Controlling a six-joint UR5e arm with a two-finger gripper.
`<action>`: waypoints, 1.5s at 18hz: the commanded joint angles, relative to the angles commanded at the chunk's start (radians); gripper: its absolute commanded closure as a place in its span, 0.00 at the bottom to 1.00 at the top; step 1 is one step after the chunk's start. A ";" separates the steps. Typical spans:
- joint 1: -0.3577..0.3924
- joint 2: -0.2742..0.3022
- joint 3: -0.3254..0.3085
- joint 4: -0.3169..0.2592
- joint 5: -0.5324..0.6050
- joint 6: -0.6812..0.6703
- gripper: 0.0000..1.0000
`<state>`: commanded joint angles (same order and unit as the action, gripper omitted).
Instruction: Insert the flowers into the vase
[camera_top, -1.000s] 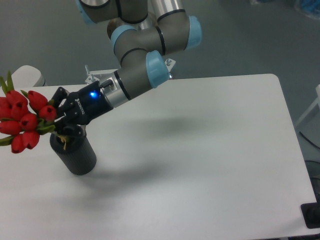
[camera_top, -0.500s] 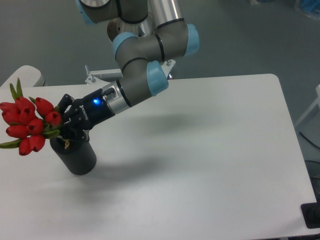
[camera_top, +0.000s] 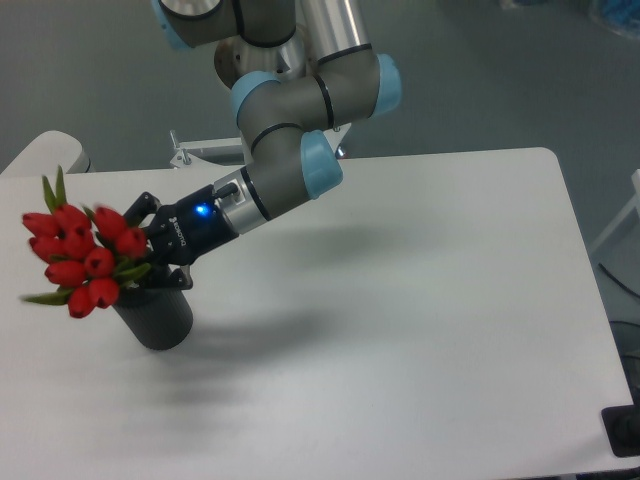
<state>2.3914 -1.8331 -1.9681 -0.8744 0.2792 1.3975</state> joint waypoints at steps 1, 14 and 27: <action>0.009 0.000 -0.003 -0.002 0.000 0.000 0.04; 0.092 0.017 -0.020 -0.002 0.163 -0.008 0.00; 0.245 -0.035 0.127 -0.009 0.245 -0.017 0.00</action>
<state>2.6368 -1.8682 -1.8409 -0.8836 0.5242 1.3806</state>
